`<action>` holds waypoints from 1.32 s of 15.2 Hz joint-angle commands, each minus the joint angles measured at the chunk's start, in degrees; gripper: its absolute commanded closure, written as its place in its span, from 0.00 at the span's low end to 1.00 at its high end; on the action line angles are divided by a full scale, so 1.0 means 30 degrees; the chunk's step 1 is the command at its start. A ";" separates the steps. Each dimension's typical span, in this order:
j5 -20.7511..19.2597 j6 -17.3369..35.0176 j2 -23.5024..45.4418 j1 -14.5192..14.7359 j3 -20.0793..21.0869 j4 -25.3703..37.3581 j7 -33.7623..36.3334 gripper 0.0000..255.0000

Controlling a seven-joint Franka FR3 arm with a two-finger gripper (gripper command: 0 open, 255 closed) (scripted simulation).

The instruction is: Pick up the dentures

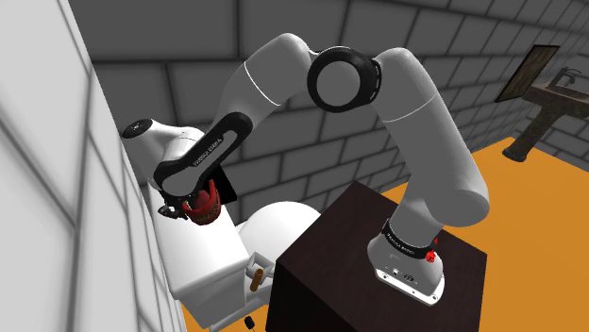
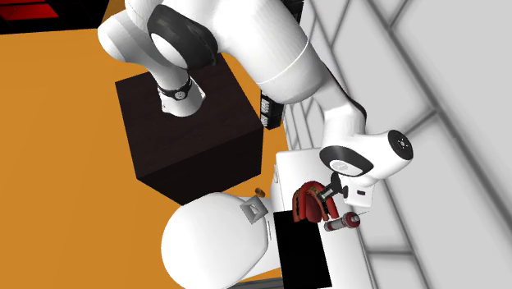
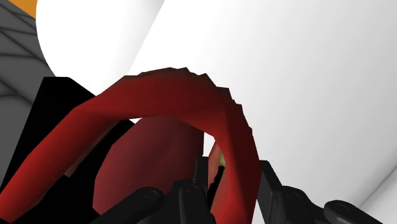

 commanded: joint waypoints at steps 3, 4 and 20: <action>-0.0008 0.0026 0.0011 0.0001 -0.0007 -0.0012 0.0010 1.00; -0.0008 0.0025 0.0012 0.0000 -0.0007 -0.0011 0.0008 1.00; 0.0629 -0.1680 -0.2183 -0.0345 0.0519 -0.0455 -0.0539 1.00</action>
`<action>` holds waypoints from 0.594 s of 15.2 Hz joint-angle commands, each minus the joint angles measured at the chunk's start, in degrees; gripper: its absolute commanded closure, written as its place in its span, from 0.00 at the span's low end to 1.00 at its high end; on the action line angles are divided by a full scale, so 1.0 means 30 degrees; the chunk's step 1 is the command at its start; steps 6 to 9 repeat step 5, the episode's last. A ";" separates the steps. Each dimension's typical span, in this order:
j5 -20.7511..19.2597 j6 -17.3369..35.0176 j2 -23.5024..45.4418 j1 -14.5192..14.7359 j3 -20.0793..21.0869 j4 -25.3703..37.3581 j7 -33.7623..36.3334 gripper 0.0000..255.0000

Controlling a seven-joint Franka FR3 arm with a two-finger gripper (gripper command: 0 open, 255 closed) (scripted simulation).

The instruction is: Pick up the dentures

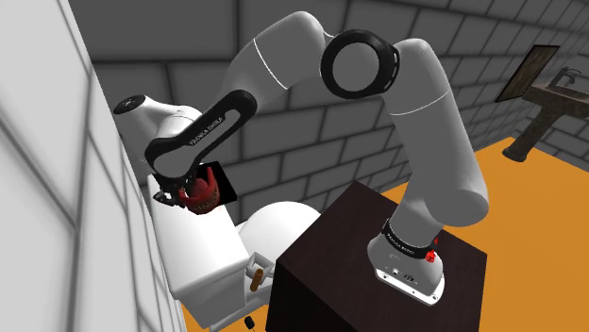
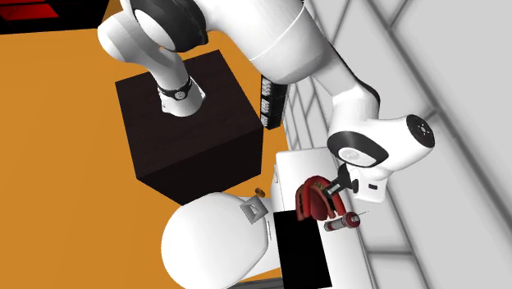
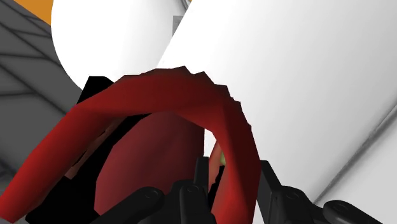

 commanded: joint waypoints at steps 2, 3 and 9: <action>0.0168 -0.0444 -0.0568 -0.0086 0.0129 -0.0101 -0.0136 1.00; 0.0224 -0.0601 -0.0732 -0.0110 0.0168 -0.0102 -0.0186 1.00; 0.0233 -0.0624 -0.0758 -0.0113 0.0174 -0.0103 -0.0193 1.00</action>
